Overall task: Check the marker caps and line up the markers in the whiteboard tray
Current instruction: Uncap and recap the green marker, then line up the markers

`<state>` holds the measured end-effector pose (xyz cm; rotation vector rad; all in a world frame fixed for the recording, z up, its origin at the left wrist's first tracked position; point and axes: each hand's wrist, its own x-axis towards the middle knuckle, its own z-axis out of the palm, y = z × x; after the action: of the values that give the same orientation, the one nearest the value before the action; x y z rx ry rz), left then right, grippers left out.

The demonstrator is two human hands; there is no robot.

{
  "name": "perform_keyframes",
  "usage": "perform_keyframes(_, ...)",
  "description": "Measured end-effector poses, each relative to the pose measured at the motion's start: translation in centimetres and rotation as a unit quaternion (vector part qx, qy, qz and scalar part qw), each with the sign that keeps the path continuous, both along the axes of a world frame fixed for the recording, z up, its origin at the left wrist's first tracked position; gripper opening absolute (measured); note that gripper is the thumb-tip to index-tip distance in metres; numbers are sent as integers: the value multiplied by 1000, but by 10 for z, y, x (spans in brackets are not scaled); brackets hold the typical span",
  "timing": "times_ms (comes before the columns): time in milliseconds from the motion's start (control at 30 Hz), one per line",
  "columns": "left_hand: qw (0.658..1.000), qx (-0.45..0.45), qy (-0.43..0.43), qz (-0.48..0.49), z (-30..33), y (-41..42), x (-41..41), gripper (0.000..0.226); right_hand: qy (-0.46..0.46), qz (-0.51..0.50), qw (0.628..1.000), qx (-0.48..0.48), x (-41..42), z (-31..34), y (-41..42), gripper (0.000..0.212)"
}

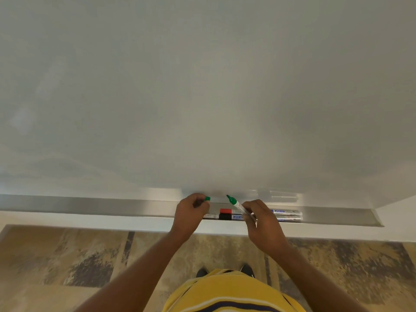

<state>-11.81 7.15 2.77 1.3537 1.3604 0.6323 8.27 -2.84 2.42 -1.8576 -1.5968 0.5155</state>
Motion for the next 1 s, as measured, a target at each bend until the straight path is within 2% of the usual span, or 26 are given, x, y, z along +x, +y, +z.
perform_keyframes(100, 990, -61, -125, 31, 21, -7, -3, 27, 24, 27, 999, 21, -2, 15, -1, 20)
perform_keyframes(233, 965, -100, -235, 56, 41, -15, -6, 19, 66, 53, 995, 54, -2, 37, -6, 28)
perform_keyframes(367, 939, -119, -308, 93, 51, -19, -11, 17, 41, 53, 995, 78, 1, 51, -6, 32)
perform_keyframes(500, 929, -116, -338, 93, 55, -20, -11, 24, 14, 54, 996, 66, 4, 59, -4, 31)
perform_keyframes(667, 935, -106, -325, 92, 60, -23, -7, 20, 0, 63, 996, 66, 4, 64, -4, 31)
perform_keyframes(800, 952, -83, -285, 71, 60, -27, -6, 19, -16, 75, 995, 68, 2, 66, -1, 32)
perform_keyframes(1000, 993, 44, -106, 0, 64, -24, -7, 18, -44, 94, 992, 66, -1, 72, 4, 34)
